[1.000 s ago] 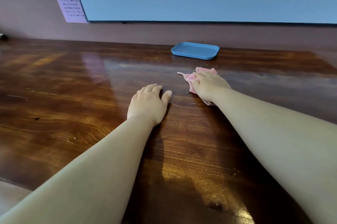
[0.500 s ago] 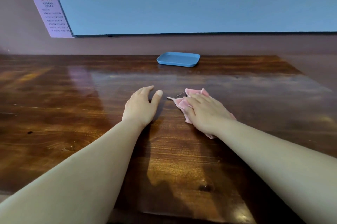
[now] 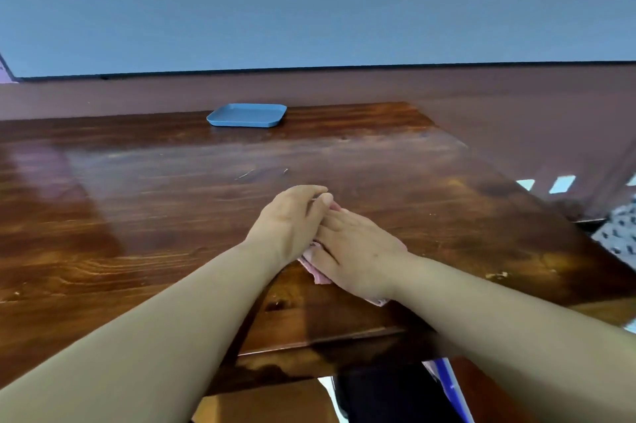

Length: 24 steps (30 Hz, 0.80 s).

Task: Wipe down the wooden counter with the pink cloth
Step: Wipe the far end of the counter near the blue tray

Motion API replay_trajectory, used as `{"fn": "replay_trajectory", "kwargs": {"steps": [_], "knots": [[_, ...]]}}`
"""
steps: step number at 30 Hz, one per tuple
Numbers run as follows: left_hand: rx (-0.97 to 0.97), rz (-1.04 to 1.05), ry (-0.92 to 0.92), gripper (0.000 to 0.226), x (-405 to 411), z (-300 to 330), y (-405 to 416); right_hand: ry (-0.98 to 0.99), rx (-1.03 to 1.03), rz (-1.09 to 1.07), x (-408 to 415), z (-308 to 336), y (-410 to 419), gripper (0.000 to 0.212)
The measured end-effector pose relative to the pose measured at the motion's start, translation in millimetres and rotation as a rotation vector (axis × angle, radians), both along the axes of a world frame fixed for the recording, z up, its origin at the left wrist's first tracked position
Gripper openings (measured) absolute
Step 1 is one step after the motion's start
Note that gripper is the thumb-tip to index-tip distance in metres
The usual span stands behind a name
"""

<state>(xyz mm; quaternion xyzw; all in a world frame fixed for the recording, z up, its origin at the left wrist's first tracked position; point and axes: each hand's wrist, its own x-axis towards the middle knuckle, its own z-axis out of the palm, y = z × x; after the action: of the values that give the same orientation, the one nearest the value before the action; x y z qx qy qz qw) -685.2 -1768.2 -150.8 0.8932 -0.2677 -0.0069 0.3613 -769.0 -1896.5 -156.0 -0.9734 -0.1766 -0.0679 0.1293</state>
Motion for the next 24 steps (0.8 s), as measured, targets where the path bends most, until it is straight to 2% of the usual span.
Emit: {"fn": "replay_trajectory", "kwargs": {"steps": [4,7,14,19,24], "knots": [[-0.064,-0.047,0.101,0.031,-25,6,-29,-0.011,0.023,-0.021,-32,3,-31,0.043],[-0.063,-0.072,0.051,0.023,-36,7,-40,-0.018,-0.015,-0.039,-44,1,-49,0.045],[0.052,-0.132,-0.035,0.044,-53,4,-70,0.0,-0.042,-0.154,-73,-3,-96,0.052],[0.043,-0.168,-0.039,0.043,-61,6,-88,0.007,0.03,-0.24,-87,-2,-123,0.055],[0.073,-0.196,-0.08,0.042,-65,9,-100,-0.107,0.041,-0.509,-97,5,-152,0.088]]}}
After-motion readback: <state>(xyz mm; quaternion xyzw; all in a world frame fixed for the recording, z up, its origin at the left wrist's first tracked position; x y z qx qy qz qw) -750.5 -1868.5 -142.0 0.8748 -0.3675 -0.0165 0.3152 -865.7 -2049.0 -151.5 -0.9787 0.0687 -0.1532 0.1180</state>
